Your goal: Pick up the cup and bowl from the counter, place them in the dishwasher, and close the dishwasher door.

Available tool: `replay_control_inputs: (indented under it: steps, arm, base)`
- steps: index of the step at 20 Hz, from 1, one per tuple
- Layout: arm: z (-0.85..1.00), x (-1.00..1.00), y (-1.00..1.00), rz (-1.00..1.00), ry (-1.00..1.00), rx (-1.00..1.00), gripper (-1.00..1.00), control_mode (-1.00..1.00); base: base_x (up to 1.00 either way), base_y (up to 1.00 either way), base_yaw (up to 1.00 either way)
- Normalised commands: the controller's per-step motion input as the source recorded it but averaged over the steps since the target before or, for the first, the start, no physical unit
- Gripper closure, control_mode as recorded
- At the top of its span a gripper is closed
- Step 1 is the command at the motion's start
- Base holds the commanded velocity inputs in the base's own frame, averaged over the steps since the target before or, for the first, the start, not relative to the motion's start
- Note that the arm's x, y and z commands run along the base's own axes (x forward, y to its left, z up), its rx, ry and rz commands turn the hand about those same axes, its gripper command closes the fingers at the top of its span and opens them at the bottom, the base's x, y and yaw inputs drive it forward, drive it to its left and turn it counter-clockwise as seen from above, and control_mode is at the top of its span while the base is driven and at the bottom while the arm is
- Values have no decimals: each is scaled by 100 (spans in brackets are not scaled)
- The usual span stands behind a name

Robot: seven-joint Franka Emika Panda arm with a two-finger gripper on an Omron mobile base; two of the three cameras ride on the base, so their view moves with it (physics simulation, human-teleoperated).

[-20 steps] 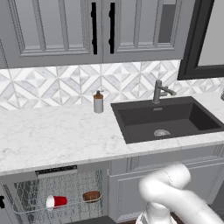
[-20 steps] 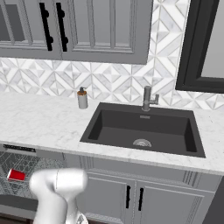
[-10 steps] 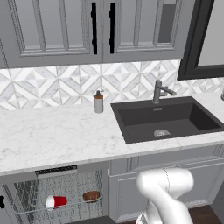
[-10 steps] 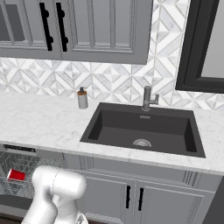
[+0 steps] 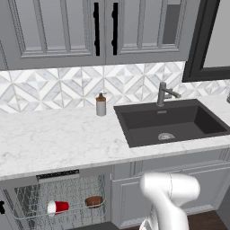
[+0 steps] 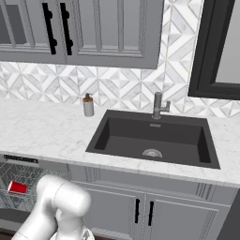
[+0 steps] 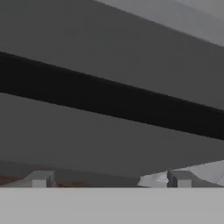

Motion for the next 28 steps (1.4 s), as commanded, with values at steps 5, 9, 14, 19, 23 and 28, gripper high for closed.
replay_control_inputs:
  steps: [5, 9, 14, 19, 23, 28]
  arm:
    - [-95, 83, 27, 5, -24, -17, -100, -100]
    - [-100, 99, 63, 5, -12, -19, -100, -100]
    - [-70, 100, 26, 5, -22, -9, -100, -100]
    - [-1, 93, 3, 8, -56, -7, -100, -100]
    - [0, 100, 0, 4, -62, -5, -100, -100]
    - [0, 100, 0, 2, -46, -1, -100, -100]
  base:
    - [0, 0, 0]
    - [0, 0, 0]
    - [0, 0, 0]
    - [0, 0, 0]
    - [0, 0, 0]
    - [0, 0, 0]
